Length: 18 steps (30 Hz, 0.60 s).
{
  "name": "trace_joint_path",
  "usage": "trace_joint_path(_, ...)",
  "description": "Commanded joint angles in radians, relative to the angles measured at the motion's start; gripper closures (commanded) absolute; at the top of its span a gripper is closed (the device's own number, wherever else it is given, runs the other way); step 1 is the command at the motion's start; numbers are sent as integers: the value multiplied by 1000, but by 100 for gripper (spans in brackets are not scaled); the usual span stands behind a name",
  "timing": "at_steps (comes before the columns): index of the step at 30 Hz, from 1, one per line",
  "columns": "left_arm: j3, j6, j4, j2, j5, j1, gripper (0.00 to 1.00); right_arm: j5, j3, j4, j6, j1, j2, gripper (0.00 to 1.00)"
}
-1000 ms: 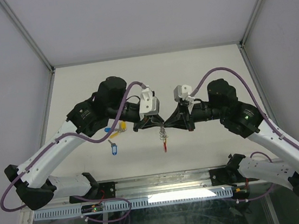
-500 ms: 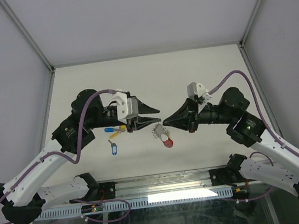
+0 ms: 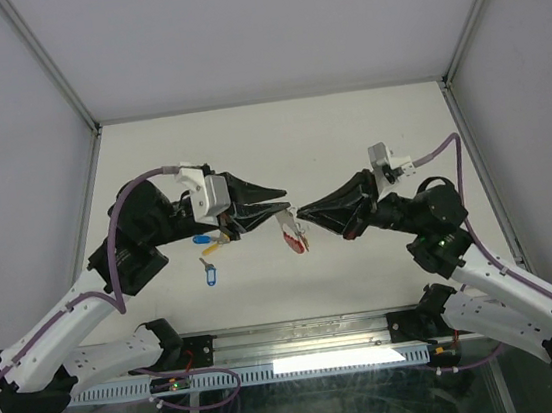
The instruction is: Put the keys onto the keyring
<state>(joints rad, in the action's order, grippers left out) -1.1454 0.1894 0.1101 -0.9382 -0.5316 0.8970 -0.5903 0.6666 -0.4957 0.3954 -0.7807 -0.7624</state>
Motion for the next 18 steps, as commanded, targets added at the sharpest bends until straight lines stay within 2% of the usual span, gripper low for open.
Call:
trace_joint_path(1,-19,-38,-38,-1,16,5,80,66,24,-140,34,-4,34,100)
trace_joint_path(6,-20,-43,-26,-13,9,5,80,96,112,78,-70,-5,55,100)
trace_joint_path(13,-36,-28,-8,-31,19,4,80,143,282,470,-172,-4,30,100)
trace_joint_path(15,-34,-25,-5,-34,22,4,79,158,309,524,-184,-3,26,100)
trace_joint_path(18,-36,-24,-10,-36,32,4,80,173,289,510,-183,-5,47,100)
